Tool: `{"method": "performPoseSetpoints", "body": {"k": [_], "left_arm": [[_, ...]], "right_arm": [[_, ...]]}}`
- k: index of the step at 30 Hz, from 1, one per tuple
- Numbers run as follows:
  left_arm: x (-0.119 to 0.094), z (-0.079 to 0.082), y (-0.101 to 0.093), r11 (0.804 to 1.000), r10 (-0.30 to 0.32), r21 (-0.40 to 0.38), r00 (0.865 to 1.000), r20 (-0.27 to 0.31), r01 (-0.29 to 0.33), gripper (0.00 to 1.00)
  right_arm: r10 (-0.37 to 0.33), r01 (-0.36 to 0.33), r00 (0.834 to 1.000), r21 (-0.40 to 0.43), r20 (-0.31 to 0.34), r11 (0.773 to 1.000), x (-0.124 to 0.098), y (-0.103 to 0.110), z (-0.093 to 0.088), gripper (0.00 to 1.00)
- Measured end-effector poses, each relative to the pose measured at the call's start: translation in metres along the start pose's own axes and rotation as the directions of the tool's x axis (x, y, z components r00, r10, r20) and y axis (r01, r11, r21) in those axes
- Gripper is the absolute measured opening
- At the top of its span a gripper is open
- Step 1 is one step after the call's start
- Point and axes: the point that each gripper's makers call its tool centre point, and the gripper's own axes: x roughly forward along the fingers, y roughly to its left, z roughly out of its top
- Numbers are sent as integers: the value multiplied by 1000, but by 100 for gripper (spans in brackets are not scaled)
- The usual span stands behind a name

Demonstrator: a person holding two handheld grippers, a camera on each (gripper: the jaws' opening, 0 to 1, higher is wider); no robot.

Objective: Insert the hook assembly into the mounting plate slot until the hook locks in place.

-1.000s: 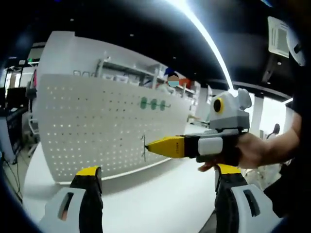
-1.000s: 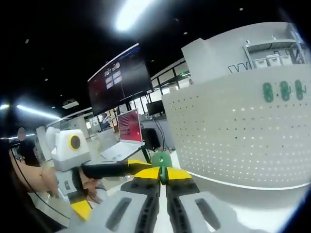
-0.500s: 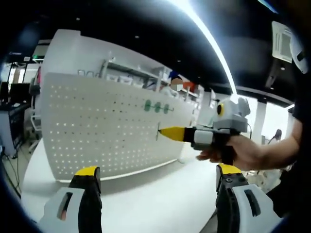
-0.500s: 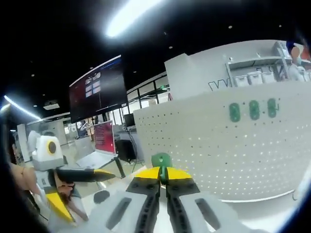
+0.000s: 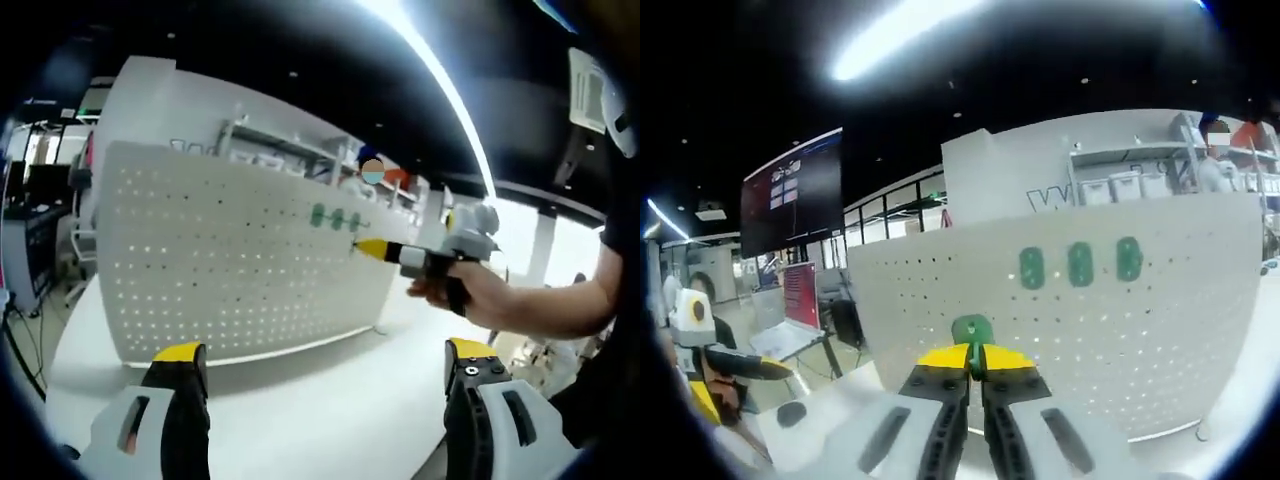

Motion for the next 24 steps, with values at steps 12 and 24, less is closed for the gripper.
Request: {"method": "performPoseSetpoints", "body": {"k": [12, 24], "left_arm": [[1, 3, 2, 1000, -4, 2, 1000, 9, 4, 98], [1, -1, 5, 1000, -3, -11, 1000, -6, 3, 98]], "right_arm": [[-131, 132, 991, -22, 36, 991, -1, -59, 11, 0], [-244, 245, 968, -10, 61, 969, -3, -111, 19, 0]]}}
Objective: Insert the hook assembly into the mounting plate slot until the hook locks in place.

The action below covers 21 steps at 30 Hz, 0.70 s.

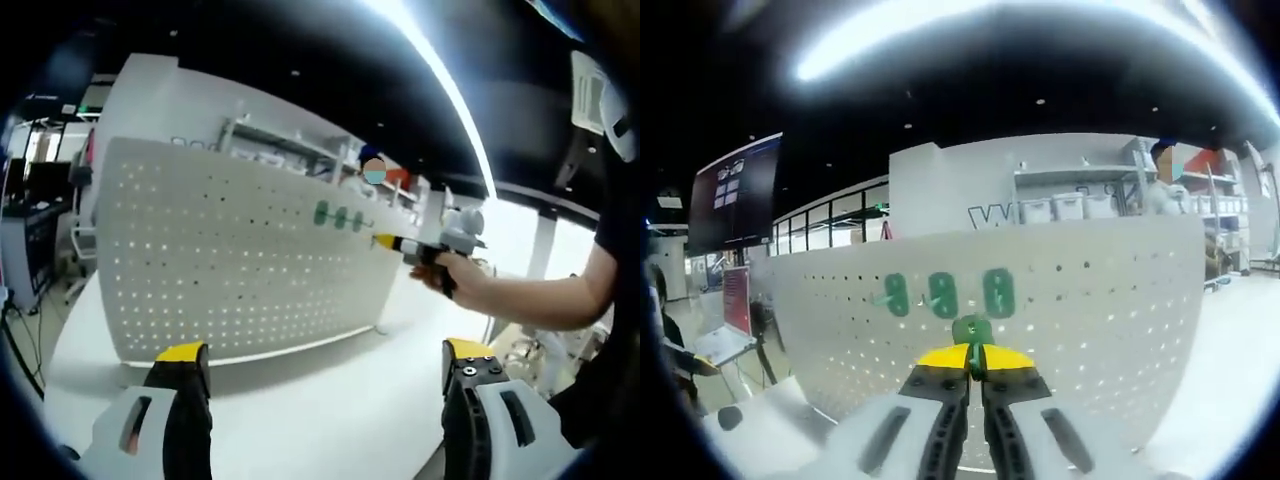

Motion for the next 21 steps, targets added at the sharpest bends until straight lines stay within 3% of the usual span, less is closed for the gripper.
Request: {"method": "performPoseSetpoints", "body": {"k": [21], "left_arm": [[3, -2, 10, 1000, 13, -8, 1000, -7, -13, 97]], "right_arm": [[-86, 86, 994, 14, 70, 996, 28, -52, 24, 0]]}}
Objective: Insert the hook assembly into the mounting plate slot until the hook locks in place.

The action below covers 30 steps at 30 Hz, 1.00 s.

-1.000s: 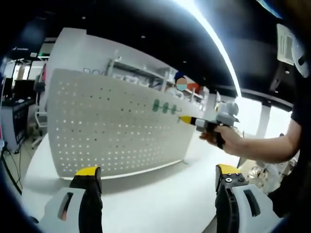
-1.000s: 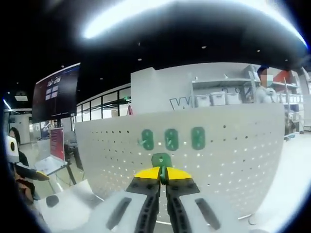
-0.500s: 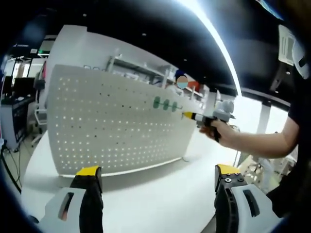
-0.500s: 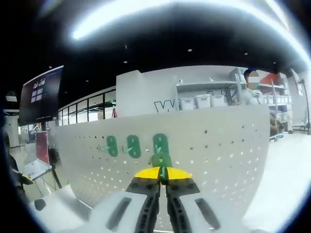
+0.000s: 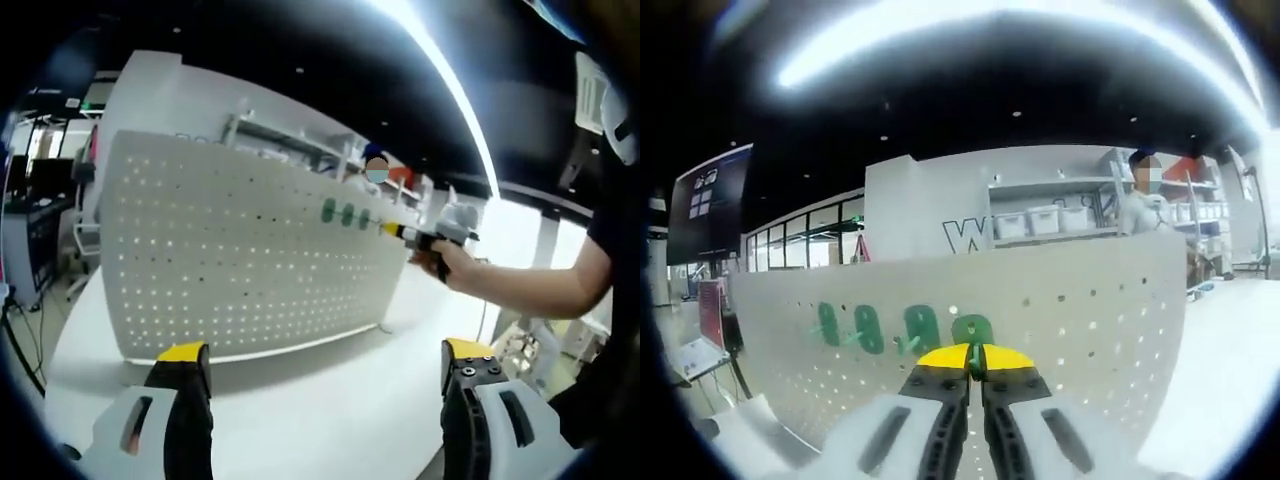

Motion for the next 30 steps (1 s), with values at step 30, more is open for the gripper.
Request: {"method": "performPoseSetpoints", "body": {"k": [30], "left_arm": [[-2, 4, 3, 1000, 20, 14, 1000, 11, -20, 95]], "right_arm": [[-38, 36, 998, 39, 40, 999, 13, -8, 1, 0]]}}
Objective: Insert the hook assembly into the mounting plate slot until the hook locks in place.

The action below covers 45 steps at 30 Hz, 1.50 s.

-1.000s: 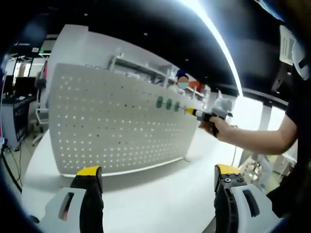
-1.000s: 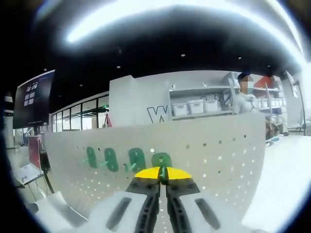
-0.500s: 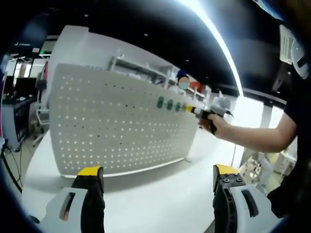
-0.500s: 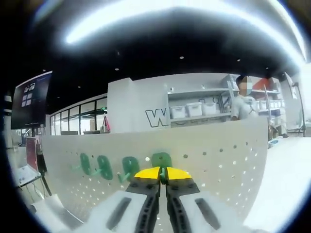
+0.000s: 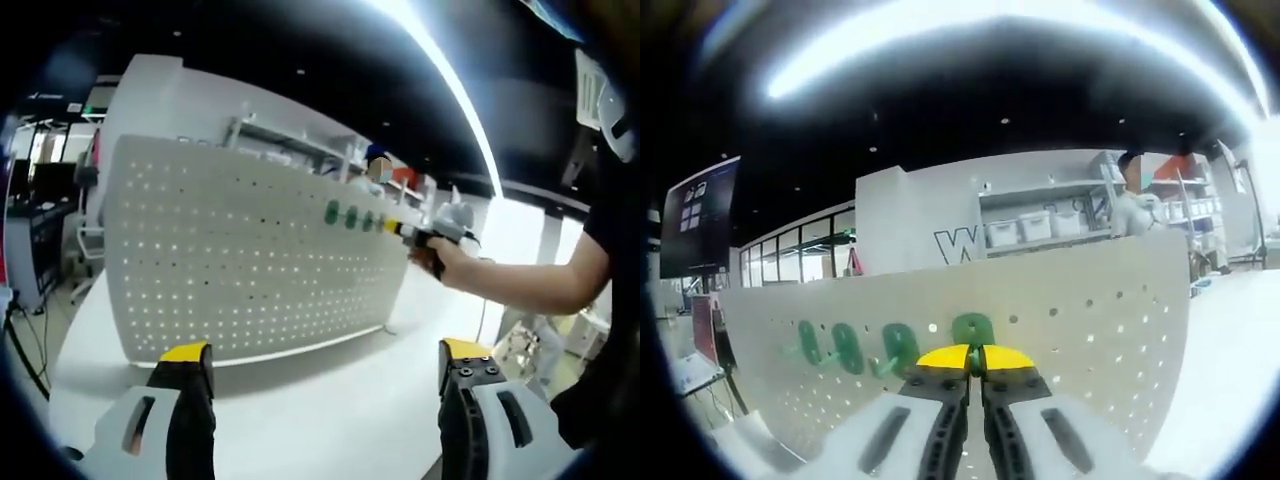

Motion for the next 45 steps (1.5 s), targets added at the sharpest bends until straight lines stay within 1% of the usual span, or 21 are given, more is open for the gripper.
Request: {"method": "performPoseSetpoints", "body": {"k": [2, 6, 11, 12, 14, 15, 17, 18, 20, 22, 25, 28, 31, 33, 34, 36, 37, 38, 43, 45], "left_arm": [[-1, 0, 0, 1000, 0, 1, 1000, -1, 0, 95], [-3, -1, 1, 1000, 3, 1, 1000, 0, -3, 95], [-3, -5, 0, 1000, 2, 17, 1000, -12, -2, 95], [-2, -5, -1, 1000, 0, 14, 1000, -12, 0, 95], [-2, -5, -2, 1000, -3, 12, 1000, -9, 3, 95], [-2, -5, -2, 1000, -4, 12, 1000, -9, 4, 96], [-2, -5, -3, 1000, -6, 16, 1000, -12, 6, 95], [-2, -5, -3, 1000, -7, 17, 1000, -13, 7, 95], [-3, -5, -2, 1000, -6, 20, 1000, -12, 6, 96], [-3, -4, -1, 1000, -4, 21, 1000, -8, 4, 96], [-4, -2, 0, 1000, -2, 19, 1000, -4, 2, 96], [-4, -2, 0, 1000, -3, 19, 1000, -4, 3, 96], [-4, -2, 0, 1000, -3, 16, 1000, -3, 3, 97], [-4, -3, -1, 1000, -6, 16, 1000, -4, 6, 97], [-4, -3, -1, 1000, -7, 14, 1000, -5, 7, 98], [-4, -4, -1, 1000, -5, 11, 1000, -7, 5, 98], [-4, -5, -1, 1000, -2, 13, 1000, -9, 2, 99], [-4, -5, -1, 1000, 0, 15, 1000, -12, 1, 99], [-5, -6, -1, 1000, 0, 21, 1000, -17, 0, 100], [-4, -6, -2, 1000, -2, 19, 1000, -16, 2, 100]], "right_arm": [[-1, 1, 1000, 0, -1, 1000, 1, 1, -1, 0], [-8, 8, 1000, -43, -1, 999, 0, 1, -2, 0], [-9, 8, 1000, -39, -6, 999, 2, 1, -2, 0], [-9, 8, 1000, -40, -14, 999, 2, 1, -3, 0], [-3, 2, 1000, -22, -22, 1000, 2, 0, -3, 0], [-1, 0, 999, -47, -36, 999, 2, 0, -4, 1], [-12, 7, 999, -133, -32, 991, 2, 0, -2, 1], [-12, 7, 999, -137, -36, 990, 2, 1, -3, 1], [-14, 10, 999, -109, -33, 994, 3, -1, 0, 2], [-21, 20, 1000, -88, -13, 996, 2, -2, 7, 7], [-17, 17, 1000, -83, -5, 996, 0, -1, 14, 11], [-16, 17, 1000, -78, 9, 997, -4, 0, 20, 20], [-10, 10, 1000, -71, -5, 997, -9, 2, 21, 25], [-14, 11, 999, -77, -29, 997, -16, 2, 17, 36], [-14, 11, 999, -78, -39, 997, -19, 3, 16, 39], [-4, 0, 998, -86, -56, 996, -29, 5, 12, 40], [-6, -1, 997, -104, -71, 995, -35, 5, 8, 42], [-11, 2, 997, -118, -75, 993, -38, 5, 6, 45], [-7, -3, 992, -83, -126, 997, -66, 8, -11, 63], [-9, -6, 988, -98, -151, 995, -81, 10, -20, 67]]}}
